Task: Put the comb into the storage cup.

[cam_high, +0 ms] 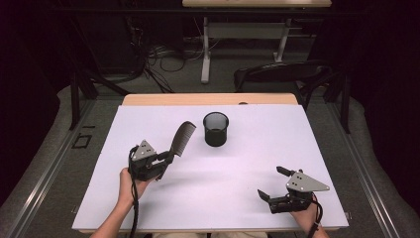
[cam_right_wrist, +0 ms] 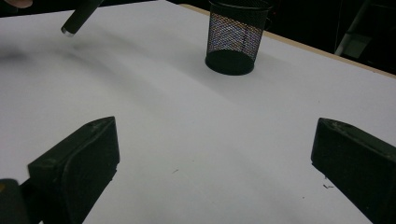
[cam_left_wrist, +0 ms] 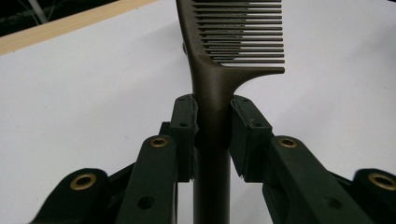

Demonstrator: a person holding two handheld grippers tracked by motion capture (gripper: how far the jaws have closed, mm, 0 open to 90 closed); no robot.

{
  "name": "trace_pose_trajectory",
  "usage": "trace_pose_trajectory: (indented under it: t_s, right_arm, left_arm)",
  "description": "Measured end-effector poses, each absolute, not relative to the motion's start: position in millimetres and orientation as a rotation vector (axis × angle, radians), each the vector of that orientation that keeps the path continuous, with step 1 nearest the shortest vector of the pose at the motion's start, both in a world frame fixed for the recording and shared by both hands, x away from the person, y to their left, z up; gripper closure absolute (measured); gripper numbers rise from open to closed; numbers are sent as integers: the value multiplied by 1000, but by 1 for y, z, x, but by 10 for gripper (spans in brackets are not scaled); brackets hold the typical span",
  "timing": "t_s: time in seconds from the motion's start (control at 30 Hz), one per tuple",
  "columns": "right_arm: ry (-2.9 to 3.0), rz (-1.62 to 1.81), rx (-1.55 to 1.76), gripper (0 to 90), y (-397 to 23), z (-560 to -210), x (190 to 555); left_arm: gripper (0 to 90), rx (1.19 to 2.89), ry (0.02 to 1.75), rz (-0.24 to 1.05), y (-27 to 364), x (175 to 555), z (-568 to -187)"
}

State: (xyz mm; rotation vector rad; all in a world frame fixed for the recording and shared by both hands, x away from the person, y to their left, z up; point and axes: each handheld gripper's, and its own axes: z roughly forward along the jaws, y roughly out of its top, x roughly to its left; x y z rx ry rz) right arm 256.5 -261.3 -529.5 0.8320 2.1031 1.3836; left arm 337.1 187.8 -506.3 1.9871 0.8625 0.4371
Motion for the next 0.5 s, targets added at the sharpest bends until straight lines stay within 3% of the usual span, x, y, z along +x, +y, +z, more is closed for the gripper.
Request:
trace_pose_trajectory:
  t_s: [0.5]
  right_arm:
    - [2103,1380,833,7,-261,-529,256]
  left_arm:
    - [725,1944,867,478,180,341,-509]
